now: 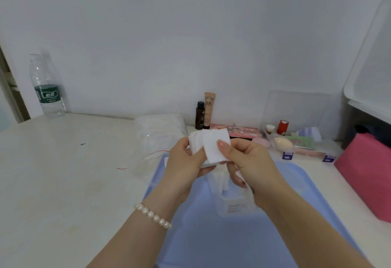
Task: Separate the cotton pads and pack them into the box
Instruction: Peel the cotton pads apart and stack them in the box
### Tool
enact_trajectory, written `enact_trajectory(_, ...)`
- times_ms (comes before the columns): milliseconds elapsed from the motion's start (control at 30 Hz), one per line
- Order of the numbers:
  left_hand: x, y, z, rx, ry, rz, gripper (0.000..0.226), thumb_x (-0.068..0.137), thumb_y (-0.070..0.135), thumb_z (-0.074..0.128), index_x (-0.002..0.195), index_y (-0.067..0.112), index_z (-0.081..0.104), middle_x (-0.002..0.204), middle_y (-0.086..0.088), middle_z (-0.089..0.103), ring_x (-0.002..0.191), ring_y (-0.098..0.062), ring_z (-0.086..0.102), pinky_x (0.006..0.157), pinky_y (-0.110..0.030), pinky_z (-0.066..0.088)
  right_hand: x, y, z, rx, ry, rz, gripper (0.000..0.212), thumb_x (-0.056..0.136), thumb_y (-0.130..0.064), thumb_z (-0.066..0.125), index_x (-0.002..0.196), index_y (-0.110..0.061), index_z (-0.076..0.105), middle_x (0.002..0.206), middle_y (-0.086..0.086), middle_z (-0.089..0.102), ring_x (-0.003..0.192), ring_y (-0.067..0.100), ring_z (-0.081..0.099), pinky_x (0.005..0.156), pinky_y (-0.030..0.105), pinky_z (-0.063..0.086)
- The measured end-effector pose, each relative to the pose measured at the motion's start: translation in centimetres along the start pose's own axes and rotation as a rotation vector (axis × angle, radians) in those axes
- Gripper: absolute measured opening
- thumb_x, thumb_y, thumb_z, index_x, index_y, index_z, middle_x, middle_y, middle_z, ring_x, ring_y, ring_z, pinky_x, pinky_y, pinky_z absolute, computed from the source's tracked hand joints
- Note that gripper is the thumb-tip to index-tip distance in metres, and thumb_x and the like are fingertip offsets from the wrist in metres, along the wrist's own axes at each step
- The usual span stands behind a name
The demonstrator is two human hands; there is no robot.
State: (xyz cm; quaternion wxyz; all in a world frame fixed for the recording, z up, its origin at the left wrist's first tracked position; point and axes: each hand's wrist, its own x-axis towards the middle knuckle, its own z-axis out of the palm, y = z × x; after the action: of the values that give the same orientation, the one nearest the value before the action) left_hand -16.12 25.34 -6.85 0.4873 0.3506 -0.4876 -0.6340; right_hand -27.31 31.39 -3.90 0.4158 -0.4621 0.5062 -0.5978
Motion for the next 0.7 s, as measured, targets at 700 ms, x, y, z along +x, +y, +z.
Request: enact_trajectory(700, -0.1, 0.0, 0.7, -0.227, -0.132, -0.143, 0.047, 0.097, 0.043, 0.037, 0.109, 0.006, 0.063, 0.1, -0.019, 0.07, 0.084, -0.028, 0.07, 0.06, -0.032, 0.058, 0.0, 1.8, 1.0, -0.174, 0.133, -0.123, 0.016, 0.088, -0.021, 0.061, 0.081, -0.006, 0.063, 0.036, 0.001, 0.049, 0.03, 0.003, 0.042, 0.035, 0.008, 0.032)
